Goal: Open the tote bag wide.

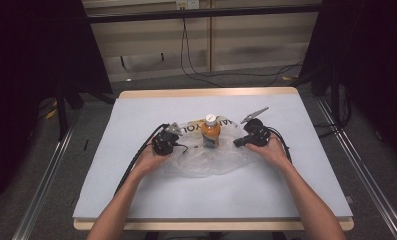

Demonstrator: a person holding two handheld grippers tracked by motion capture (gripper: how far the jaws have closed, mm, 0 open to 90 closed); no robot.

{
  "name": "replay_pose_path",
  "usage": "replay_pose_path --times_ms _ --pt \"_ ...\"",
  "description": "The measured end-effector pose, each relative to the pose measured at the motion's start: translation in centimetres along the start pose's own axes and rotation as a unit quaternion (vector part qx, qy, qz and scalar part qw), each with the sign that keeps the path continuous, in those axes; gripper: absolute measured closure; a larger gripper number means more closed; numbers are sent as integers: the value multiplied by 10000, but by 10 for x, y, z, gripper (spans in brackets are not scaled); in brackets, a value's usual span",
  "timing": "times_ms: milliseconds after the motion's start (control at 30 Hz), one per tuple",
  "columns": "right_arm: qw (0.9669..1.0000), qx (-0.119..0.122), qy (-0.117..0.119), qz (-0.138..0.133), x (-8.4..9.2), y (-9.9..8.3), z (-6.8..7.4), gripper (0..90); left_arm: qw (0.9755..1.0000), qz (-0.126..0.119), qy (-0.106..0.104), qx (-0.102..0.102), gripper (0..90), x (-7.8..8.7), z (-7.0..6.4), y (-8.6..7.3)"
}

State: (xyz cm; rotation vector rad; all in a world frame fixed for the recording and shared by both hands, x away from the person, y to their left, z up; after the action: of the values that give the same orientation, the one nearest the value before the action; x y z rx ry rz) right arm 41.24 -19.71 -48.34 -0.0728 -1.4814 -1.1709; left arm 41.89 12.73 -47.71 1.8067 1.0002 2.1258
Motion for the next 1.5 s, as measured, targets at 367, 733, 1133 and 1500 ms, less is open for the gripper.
replay_pose_path --times_ms 367,733,1133,1500 --pt "9994 45 -232 269 27 -25 -11 900 9995 180 113 -246 900 28 4 -34" --pt "9976 352 -462 374 33 -31 -7 900 9992 124 270 -271 900 33 -4 -41" --pt "9992 239 -128 -309 47 -16 0 900 9990 -448 31 29 900 25 -7 -8" --pt "9963 628 162 -559 49 25 23 900 9967 -785 -166 -136 900 51 -27 31"
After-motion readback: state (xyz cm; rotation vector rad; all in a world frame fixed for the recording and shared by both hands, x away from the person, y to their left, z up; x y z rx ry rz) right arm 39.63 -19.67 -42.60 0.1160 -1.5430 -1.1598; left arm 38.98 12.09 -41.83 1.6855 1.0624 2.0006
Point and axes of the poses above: each handheld gripper's, and its own axes: x roughly backward along the jaws, y roughly out of its top, z roughly to its left, the point moved 1 cm from there along -x, roughly forward along the jaws, and after that the axes turned 1 degree about y, right-handed, at the moved point
